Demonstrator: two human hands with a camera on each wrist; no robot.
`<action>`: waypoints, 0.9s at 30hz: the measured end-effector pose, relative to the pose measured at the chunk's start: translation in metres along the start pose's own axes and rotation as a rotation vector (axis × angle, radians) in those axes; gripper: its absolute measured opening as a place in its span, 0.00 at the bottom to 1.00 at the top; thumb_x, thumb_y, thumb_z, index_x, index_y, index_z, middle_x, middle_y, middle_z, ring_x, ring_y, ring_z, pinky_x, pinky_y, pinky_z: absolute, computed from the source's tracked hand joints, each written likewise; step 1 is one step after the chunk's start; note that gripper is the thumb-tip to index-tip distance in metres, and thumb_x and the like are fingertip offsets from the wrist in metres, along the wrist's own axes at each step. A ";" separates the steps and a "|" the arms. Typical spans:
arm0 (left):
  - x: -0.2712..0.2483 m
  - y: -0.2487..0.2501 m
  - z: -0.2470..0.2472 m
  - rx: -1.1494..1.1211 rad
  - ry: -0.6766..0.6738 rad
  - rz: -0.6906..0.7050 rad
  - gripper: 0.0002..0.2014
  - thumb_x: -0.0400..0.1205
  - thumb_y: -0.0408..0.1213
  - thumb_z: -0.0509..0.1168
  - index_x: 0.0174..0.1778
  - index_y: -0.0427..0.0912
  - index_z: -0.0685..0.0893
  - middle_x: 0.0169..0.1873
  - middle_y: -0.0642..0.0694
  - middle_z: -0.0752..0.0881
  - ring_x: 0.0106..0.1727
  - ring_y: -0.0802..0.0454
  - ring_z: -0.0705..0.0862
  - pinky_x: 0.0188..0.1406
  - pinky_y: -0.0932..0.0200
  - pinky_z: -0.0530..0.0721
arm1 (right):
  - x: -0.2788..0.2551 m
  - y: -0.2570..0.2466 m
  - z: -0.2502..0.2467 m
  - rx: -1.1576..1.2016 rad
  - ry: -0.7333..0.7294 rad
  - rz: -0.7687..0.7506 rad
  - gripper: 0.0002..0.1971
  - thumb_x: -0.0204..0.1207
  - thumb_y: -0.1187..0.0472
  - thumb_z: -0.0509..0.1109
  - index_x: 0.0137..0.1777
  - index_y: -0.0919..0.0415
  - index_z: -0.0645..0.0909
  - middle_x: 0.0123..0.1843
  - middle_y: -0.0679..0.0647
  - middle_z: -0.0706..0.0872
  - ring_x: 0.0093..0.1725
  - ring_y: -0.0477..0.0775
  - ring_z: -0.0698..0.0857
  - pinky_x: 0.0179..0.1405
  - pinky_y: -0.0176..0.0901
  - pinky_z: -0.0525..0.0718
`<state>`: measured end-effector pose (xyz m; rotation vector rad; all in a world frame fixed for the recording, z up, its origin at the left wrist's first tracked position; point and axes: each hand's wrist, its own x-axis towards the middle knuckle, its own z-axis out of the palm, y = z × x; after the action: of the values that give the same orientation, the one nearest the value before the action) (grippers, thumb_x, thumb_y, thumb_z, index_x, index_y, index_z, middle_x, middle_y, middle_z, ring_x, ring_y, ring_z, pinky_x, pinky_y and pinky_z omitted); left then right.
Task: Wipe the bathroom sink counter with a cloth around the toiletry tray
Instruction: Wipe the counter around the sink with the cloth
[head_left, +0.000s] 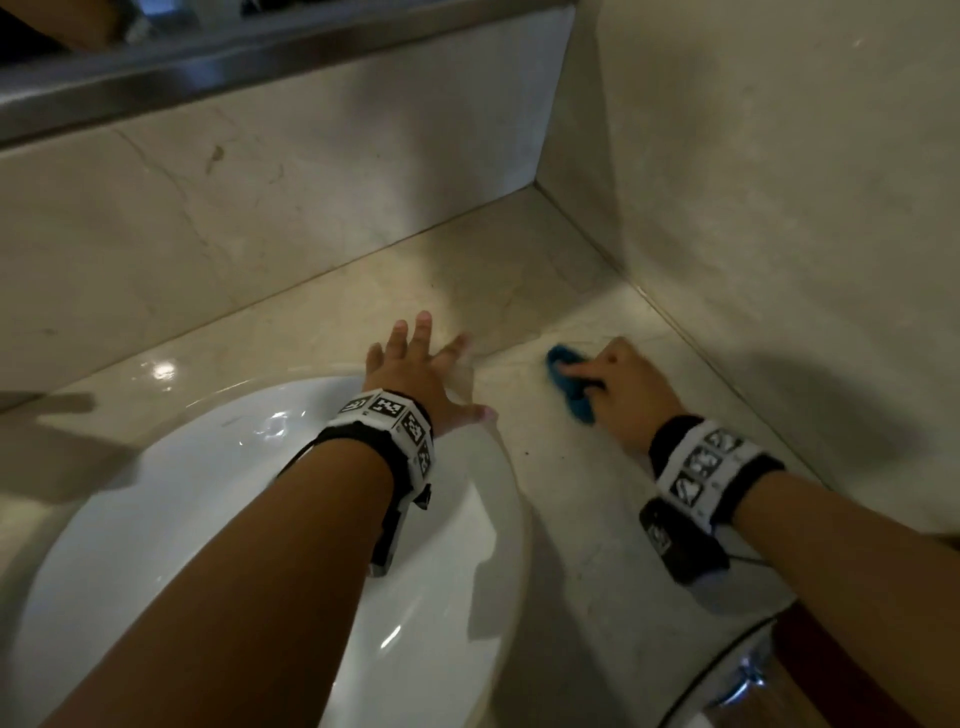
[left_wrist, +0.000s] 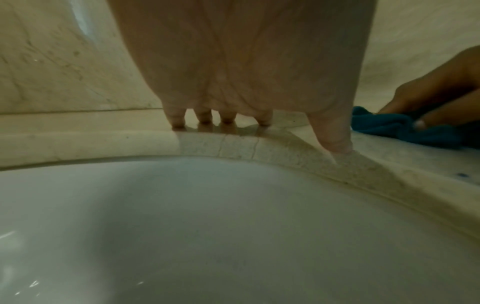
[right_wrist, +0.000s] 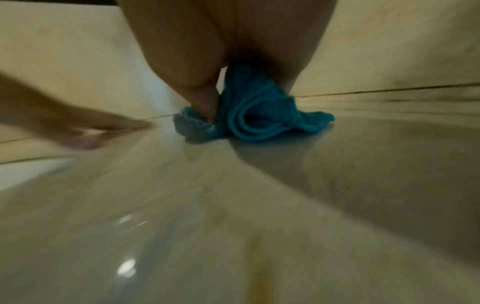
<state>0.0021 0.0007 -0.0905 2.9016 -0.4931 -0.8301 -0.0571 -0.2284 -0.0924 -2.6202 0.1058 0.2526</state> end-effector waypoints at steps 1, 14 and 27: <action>0.000 0.000 0.000 0.003 -0.004 -0.001 0.50 0.70 0.75 0.58 0.81 0.65 0.37 0.82 0.46 0.31 0.83 0.40 0.35 0.81 0.37 0.43 | 0.008 0.010 -0.007 -0.024 0.056 0.080 0.17 0.80 0.66 0.62 0.66 0.54 0.81 0.56 0.60 0.73 0.54 0.61 0.78 0.51 0.36 0.70; 0.000 0.003 0.002 -0.005 0.024 -0.017 0.54 0.65 0.76 0.62 0.82 0.64 0.42 0.82 0.45 0.33 0.83 0.39 0.36 0.81 0.35 0.45 | -0.045 -0.021 0.018 -0.033 -0.096 -0.075 0.18 0.80 0.66 0.62 0.66 0.50 0.80 0.48 0.52 0.69 0.47 0.53 0.76 0.47 0.34 0.71; 0.002 0.007 -0.003 -0.015 -0.036 -0.059 0.55 0.65 0.74 0.65 0.81 0.66 0.38 0.82 0.48 0.30 0.83 0.40 0.34 0.81 0.35 0.43 | -0.046 -0.030 0.019 0.320 -0.200 0.008 0.16 0.69 0.56 0.77 0.34 0.56 0.70 0.36 0.55 0.76 0.36 0.50 0.77 0.33 0.42 0.74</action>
<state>0.0035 -0.0069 -0.0876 2.9053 -0.4040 -0.8911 -0.1015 -0.1916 -0.0847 -2.2644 0.0802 0.4589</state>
